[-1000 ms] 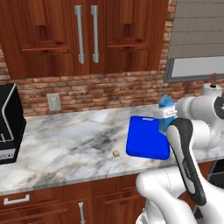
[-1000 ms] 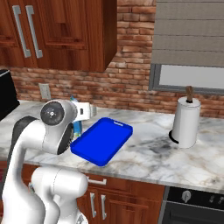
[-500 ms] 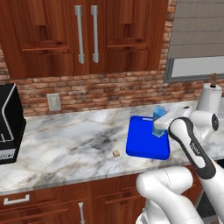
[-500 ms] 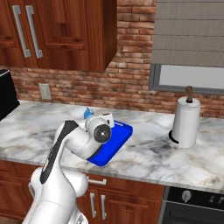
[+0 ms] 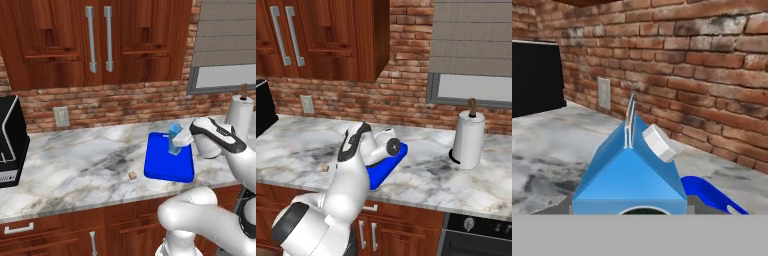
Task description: Take out the milk from the fridge and place it on the tray on the counter. Then take the sugar cube near the tray and place it in the tray.
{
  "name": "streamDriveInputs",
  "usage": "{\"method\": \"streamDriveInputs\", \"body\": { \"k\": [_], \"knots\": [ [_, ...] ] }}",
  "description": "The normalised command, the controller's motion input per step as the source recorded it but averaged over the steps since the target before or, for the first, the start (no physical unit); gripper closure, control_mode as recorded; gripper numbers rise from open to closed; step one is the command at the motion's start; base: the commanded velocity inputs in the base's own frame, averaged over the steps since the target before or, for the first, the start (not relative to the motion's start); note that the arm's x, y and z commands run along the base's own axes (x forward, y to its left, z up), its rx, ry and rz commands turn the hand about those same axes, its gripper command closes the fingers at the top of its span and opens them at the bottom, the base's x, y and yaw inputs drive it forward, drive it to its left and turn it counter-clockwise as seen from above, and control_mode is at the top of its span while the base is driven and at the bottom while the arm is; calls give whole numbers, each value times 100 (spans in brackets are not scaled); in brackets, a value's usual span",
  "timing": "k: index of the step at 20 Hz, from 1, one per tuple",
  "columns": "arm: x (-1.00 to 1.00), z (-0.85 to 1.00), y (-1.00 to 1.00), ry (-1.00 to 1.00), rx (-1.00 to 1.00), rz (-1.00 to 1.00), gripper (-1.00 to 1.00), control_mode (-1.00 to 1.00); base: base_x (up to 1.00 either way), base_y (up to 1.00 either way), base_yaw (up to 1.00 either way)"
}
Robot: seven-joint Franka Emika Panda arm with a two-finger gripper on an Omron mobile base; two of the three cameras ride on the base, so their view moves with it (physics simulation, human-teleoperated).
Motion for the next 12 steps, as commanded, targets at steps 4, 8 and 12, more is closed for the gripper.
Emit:
{"method": "streamDriveInputs", "body": {
  "k": [4, 8, 12],
  "knots": [
    [24, 0, -12, 21, 0, 8, 100, -100, 0, 0, 0],
    [25, -4, -13, 4, 0, 7, 100, -100, 0, 0, 0],
    [12, -22, -15, -7, 0, 7, 100, -100, 0, 0, 0]
  ]
}}
